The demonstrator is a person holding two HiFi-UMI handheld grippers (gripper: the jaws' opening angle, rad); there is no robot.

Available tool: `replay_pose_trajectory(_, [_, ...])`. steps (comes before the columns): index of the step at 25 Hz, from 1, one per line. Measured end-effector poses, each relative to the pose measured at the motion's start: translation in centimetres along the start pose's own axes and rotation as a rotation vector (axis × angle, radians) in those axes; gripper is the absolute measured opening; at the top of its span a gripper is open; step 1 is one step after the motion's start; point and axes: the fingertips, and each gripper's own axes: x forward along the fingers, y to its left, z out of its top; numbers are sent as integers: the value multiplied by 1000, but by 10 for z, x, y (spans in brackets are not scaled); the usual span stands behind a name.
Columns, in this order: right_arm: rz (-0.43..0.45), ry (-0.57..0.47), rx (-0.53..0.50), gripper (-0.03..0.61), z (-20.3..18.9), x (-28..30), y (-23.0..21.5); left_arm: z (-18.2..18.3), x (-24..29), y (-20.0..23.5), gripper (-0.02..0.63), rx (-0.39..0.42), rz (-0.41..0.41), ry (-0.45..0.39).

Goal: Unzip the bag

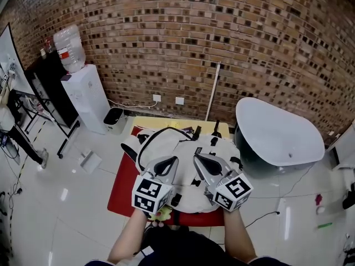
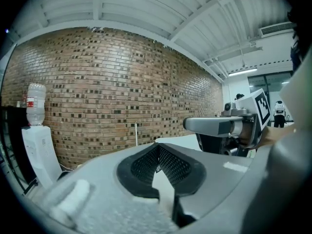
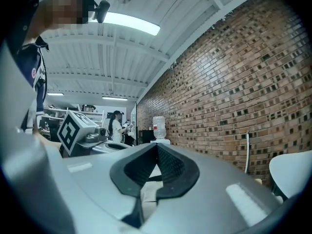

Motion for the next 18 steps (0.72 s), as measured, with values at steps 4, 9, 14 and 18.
replay_pose_trajectory(4, [-2, 8, 1, 5, -2, -4, -1, 3, 1, -6, 3, 9, -4, -4])
replay_pose_trajectory(9, [-7, 15, 5, 6, -4, -9, -4, 3, 2, -9, 3, 13, -4, -3])
replay_pose_trajectory(14, [-11, 25, 7, 6, -4, -10, -4, 6, 1, -11, 3, 14, -1, -8])
replay_pose_trajectory(18, [-12, 32, 7, 5, -6, -11, -5, 5, 2, -12, 3, 10, 3, -10])
